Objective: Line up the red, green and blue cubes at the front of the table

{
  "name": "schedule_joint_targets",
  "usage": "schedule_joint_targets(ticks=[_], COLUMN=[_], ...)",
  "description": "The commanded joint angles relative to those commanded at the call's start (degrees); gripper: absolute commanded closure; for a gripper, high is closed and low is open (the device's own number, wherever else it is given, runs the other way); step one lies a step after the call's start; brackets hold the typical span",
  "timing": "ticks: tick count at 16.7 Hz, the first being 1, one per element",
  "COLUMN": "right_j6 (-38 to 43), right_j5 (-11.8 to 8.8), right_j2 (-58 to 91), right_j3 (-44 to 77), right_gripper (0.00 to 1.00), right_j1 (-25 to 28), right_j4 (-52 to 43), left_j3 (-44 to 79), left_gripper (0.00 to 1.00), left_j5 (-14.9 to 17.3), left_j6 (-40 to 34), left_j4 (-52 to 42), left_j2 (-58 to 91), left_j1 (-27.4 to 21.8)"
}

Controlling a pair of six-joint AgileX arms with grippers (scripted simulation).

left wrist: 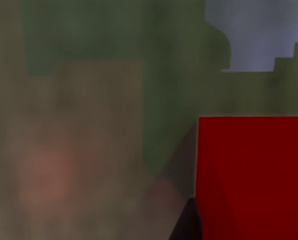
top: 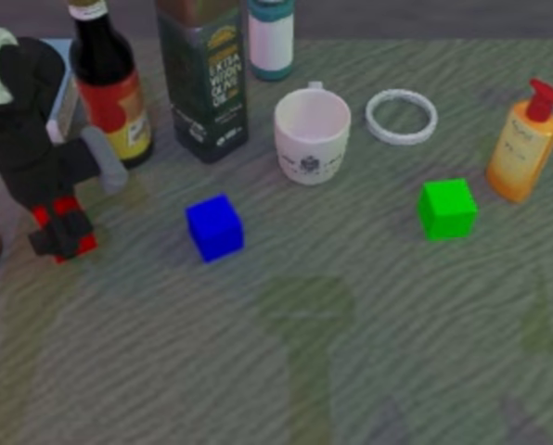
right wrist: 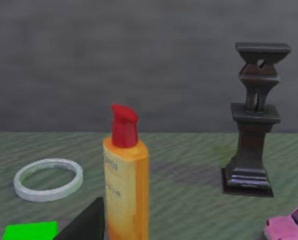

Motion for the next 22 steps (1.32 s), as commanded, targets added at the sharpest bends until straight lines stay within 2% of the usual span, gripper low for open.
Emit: schedule_joint_targets(ticks=[7, 13, 17, 20, 22], right_j6=[0.00, 0.00, 0.00, 0.00, 0.00], right_j5=[0.00, 0.00, 0.00, 0.00, 0.00], right_j2=[0.00, 0.00, 0.00, 0.00, 0.00], right_j3=[0.00, 0.00, 0.00, 0.00, 0.00], right_gripper=[0.00, 0.00, 0.00, 0.00, 0.00], right_j1=[0.00, 0.00, 0.00, 0.00, 0.00], right_j4=[0.00, 0.00, 0.00, 0.00, 0.00], left_j3=[0.87, 7.64, 8.63, 7.97, 6.01], left_gripper=[1.00, 1.00, 1.00, 1.00, 1.00], left_j5=[0.59, 0.56, 0.55, 0.52, 0.48], left_j6=[-0.46, -0.74, -0.79, -0.73, -1.16], left_j4=[-2.45, -13.75, -15.12, -14.91, -14.70], left_j2=[-2.06, -6.08, -6.89, -7.12, -8.88], left_j1=[-0.06, 0.98, 1.08, -0.08, -3.27])
